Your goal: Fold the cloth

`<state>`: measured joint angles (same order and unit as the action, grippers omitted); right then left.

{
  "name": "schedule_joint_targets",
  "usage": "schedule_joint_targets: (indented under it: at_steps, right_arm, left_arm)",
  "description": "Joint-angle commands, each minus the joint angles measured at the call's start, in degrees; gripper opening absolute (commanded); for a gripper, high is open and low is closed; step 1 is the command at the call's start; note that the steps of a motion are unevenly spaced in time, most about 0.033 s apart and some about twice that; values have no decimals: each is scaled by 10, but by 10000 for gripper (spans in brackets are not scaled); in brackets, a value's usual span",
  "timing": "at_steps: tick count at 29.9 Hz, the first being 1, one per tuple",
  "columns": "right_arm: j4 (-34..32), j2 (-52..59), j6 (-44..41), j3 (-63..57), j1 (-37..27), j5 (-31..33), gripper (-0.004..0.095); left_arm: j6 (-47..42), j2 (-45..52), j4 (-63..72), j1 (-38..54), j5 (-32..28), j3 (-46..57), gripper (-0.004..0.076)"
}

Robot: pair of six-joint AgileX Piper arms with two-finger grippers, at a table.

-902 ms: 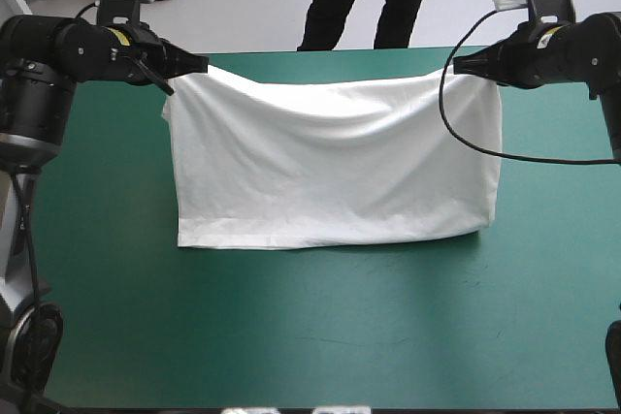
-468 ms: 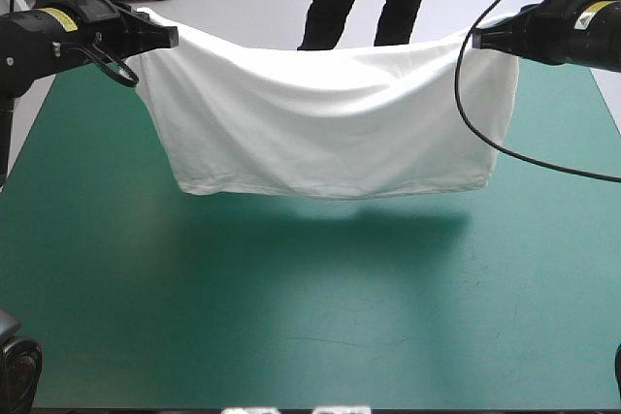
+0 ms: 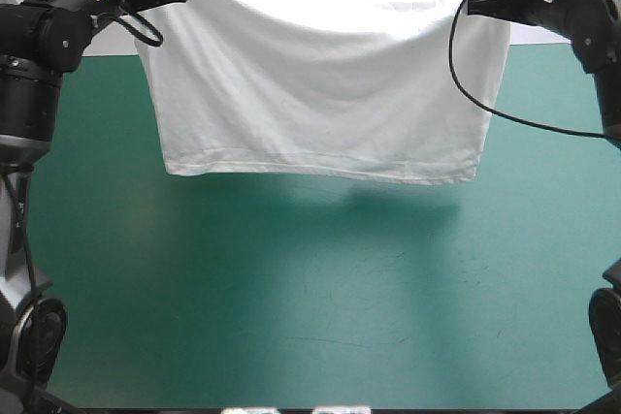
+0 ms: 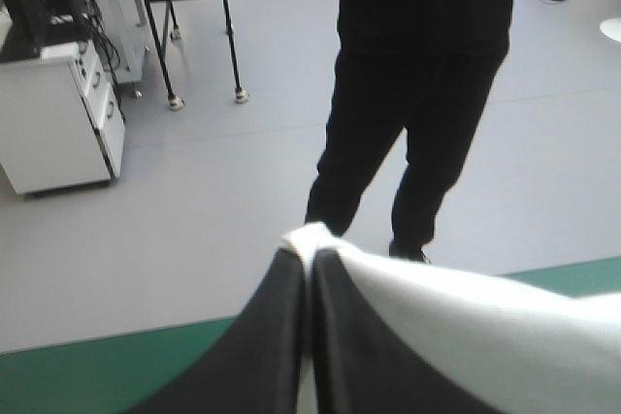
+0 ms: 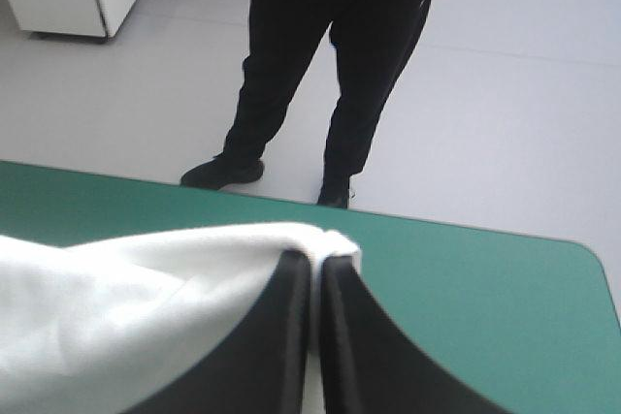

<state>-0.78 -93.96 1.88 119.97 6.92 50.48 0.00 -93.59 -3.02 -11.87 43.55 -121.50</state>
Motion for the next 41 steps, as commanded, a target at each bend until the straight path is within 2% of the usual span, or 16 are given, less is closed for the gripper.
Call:
schedule_joint_targets:
  at_steps: [1, 5, 8, 11, 15, 18, 25, 32, 36, 41]
  right_arm:
    - [-21, -8, 6, 19, 0, -126, -17]
    - [-21, -30, 6, 27, 0, -174, -17]
    - [-18, -41, 6, 26, 0, -165, -17]
    - [-8, -53, 5, 25, 0, -139, -17]
    - [17, -77, 3, 25, 0, -44, -17]
    - [22, -89, 3, 5, 0, 11, -17]
    - [45, -53, 7, -130, 0, 43, -17]
    - [77, 20, 25, -314, 1, 65, -17]
    - [111, 63, 37, -427, 1, 66, -17]
    - [149, 114, 40, -569, 1, 36, -17]
  left_arm:
    - [-4, -2, -20, 0, -126, -16, -9]
    - [0, -27, -21, 0, -180, -16, -9]
    - [-4, -41, -22, 0, -190, -16, -9]
    - [-4, -60, -14, 0, -169, -16, -9]
    - [-4, -78, -12, 0, -87, 6, -9]
    - [-13, -71, -12, 0, -60, 76, -9]
    - [-16, 5, -12, 0, -31, 272, -9]
    - [-14, 92, 22, 0, 12, 446, -9]
    - [-15, 128, 25, 0, 40, 528, -9]
    - [-12, 160, 72, 0, 54, 630, -9]
